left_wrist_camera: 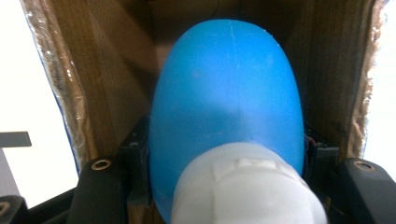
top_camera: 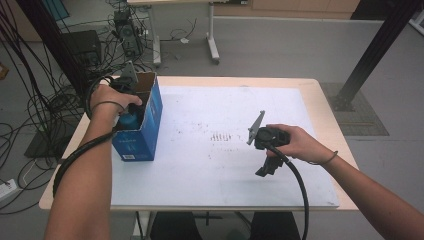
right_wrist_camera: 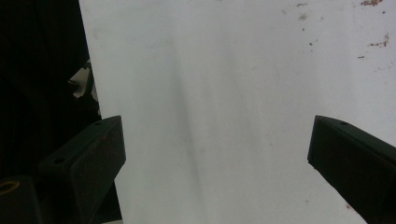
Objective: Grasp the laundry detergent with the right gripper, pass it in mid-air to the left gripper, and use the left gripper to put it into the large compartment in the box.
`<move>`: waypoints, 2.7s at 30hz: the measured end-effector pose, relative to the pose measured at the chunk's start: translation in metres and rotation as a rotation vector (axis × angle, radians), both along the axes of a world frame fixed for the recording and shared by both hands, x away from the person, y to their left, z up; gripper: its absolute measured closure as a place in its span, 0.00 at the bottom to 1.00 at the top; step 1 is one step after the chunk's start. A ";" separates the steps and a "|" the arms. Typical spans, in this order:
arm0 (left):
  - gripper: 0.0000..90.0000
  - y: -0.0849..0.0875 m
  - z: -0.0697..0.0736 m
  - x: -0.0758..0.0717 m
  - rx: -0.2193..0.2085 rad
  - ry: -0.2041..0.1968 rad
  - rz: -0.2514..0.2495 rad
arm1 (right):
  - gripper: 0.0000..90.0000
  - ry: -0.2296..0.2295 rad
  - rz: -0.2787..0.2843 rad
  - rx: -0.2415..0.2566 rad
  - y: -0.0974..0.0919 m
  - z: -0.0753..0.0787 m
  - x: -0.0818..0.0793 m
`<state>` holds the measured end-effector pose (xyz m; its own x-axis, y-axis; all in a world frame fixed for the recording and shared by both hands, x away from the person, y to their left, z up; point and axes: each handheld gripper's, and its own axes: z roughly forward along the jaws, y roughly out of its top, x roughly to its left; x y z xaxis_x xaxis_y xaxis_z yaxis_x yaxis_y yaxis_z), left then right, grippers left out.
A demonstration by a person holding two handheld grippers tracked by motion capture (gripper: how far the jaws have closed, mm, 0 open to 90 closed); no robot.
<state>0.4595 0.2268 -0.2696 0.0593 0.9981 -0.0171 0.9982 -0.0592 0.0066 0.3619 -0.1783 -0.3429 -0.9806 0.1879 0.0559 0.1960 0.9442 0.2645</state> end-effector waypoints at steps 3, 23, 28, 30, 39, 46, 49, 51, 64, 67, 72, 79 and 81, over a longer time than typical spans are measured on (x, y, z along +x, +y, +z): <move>0.42 0.000 0.000 0.000 -0.001 -0.001 0.001 | 0.04 -0.001 0.000 0.001 0.000 0.000 0.000; 0.42 0.002 0.000 0.000 -0.005 -0.003 0.007 | 0.04 -0.003 0.014 0.013 -0.001 -0.002 0.003; 0.42 0.001 0.000 0.000 -0.006 -0.002 0.008 | 0.04 -0.005 0.012 0.010 -0.001 -0.002 0.002; 0.42 0.001 0.000 0.000 -0.006 -0.002 0.009 | 0.04 0.000 0.004 0.006 -0.001 -0.002 0.001; 0.42 0.003 0.000 0.000 -0.008 -0.002 0.012 | 0.04 0.006 -0.006 0.004 -0.002 -0.001 0.001; 0.42 0.001 0.000 -0.001 -0.004 -0.003 0.017 | 0.04 -0.001 0.007 0.012 -0.001 -0.001 0.001; 0.42 0.001 0.000 -0.001 -0.003 -0.002 0.018 | 0.04 0.004 -0.001 0.008 -0.001 -0.001 0.000; 0.42 0.001 0.000 -0.001 -0.004 -0.003 0.021 | 0.04 0.003 -0.001 0.009 -0.001 -0.001 0.001; 0.42 0.002 0.000 -0.001 -0.008 -0.003 0.027 | 0.04 0.005 0.000 0.008 0.000 -0.002 0.001; 0.42 0.004 0.000 -0.001 -0.011 -0.001 0.028 | 0.04 0.004 0.001 0.009 0.000 -0.001 0.001; 0.42 0.004 0.000 -0.001 -0.012 -0.002 0.030 | 0.04 0.003 -0.008 0.010 0.000 -0.001 0.001; 0.42 0.004 0.000 -0.002 -0.017 -0.001 0.034 | 0.04 0.005 -0.003 0.009 0.000 -0.001 0.001; 0.42 0.005 0.000 -0.002 -0.016 0.000 0.032 | 0.04 0.010 -0.008 0.006 0.000 -0.001 0.001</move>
<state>0.4577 0.2318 -0.2692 0.0275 0.9991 -0.0327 0.9996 -0.0273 0.0076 0.3625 -0.1781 -0.3437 -0.9785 0.1950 0.0672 0.2060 0.9410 0.2685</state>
